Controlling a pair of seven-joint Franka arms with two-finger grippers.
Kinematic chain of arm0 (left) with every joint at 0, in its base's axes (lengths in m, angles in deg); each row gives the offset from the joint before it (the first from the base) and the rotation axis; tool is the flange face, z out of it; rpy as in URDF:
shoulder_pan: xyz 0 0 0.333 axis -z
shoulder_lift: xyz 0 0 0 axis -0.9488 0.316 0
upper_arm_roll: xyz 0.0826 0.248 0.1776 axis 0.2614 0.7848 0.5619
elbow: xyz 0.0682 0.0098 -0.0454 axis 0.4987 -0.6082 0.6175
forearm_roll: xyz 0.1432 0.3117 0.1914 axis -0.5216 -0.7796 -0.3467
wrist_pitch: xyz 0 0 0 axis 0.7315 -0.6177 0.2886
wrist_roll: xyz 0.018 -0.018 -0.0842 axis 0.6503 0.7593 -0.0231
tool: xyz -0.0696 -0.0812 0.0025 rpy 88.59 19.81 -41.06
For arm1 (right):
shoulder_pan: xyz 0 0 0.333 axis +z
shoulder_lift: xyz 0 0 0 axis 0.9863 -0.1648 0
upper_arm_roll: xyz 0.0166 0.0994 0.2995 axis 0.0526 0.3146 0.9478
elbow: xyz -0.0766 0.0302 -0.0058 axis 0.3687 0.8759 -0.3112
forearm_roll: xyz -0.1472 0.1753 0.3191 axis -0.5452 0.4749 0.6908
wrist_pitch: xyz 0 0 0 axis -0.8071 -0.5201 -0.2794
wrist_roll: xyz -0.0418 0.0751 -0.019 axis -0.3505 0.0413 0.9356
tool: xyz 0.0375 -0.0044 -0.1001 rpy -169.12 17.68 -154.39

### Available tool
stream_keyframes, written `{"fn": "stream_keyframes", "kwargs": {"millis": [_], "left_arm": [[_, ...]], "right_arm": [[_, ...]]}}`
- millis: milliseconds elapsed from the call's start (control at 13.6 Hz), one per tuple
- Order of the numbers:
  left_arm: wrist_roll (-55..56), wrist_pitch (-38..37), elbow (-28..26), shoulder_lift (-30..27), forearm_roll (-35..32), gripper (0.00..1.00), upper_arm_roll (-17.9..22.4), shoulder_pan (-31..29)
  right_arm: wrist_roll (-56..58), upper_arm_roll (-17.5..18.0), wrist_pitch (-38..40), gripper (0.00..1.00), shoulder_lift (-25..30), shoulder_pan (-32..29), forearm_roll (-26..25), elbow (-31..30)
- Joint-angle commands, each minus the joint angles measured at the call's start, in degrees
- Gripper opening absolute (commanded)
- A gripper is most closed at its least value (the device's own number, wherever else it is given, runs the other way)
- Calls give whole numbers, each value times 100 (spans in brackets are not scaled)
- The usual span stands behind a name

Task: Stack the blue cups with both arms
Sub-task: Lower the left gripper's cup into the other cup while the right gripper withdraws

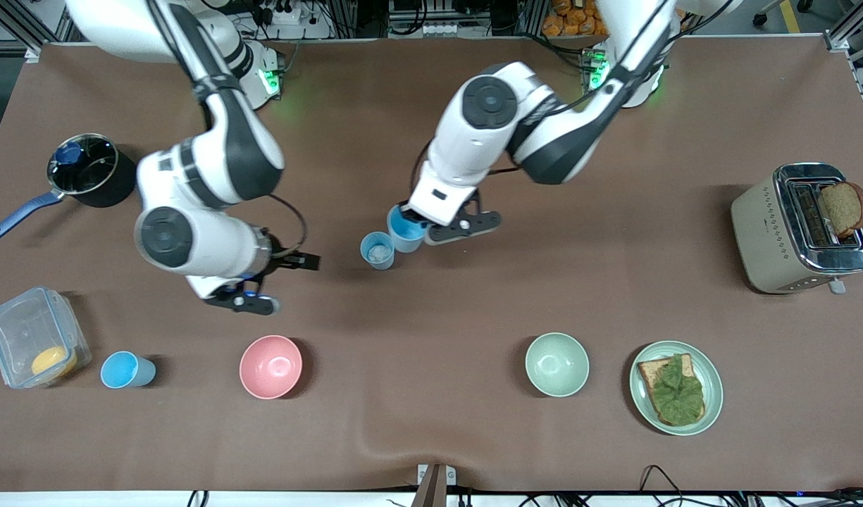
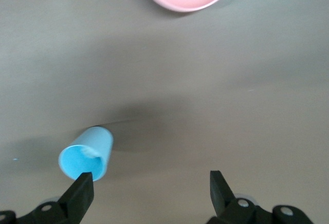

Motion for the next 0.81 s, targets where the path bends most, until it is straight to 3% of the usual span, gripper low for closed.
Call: {"fn": "stream_keyframes", "kwargs": {"millis": [0, 147, 442, 736], "left_arm": [[318, 322, 417, 409, -144, 0, 639, 804], [327, 734, 514, 690, -144, 0, 879, 1200], [284, 771, 445, 832, -179, 0, 888, 1324], [266, 771, 392, 938, -486, 0, 879, 1351]], "right_arm": [[660, 88, 455, 100, 341, -486, -287, -63], [907, 70, 684, 100, 516, -865, -331, -63], [1559, 52, 1019, 100, 859, -1304, -692, -106], [1892, 53, 993, 100, 1702, -1762, -770, -291]]}}
